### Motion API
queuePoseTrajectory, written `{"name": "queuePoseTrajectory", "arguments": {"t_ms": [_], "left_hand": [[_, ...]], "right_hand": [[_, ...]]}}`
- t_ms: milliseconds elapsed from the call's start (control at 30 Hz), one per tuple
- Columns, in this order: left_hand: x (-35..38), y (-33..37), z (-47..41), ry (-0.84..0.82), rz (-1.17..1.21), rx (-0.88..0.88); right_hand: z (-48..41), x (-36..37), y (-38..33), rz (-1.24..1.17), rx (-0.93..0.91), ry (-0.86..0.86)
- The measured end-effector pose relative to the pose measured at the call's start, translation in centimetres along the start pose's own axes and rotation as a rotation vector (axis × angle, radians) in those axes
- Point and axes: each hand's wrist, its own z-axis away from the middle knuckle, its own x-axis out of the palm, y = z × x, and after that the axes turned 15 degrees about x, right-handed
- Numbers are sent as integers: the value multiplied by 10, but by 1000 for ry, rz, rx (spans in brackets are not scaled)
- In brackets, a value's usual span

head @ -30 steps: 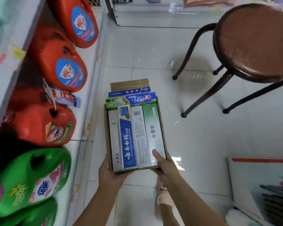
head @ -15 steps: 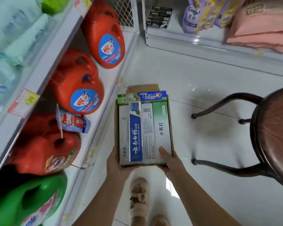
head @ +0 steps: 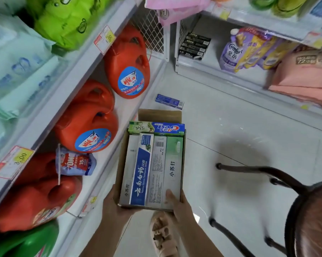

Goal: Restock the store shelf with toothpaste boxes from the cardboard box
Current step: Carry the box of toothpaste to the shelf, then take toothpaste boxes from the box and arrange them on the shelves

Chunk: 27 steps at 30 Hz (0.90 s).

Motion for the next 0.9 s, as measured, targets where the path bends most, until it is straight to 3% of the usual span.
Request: {"name": "queuePoseTrajectory", "arguments": {"t_ms": [267,533,633,767,900], "left_hand": [[7,51,-16,172,-75,46],[26,116,-38,318,-479,241],[30,121,-42,305,-643,217],[60,127,-42,349,-1151,340],[110,130,-39,222,-1242,476]], "right_hand": [[7,33,-3,-49,204,-120],[9,80,-2,222,444,-143],[14,86,-14,358,468,-63],[25,82,-60,483,384,99],[35,80,-137,640,247,271]]}}
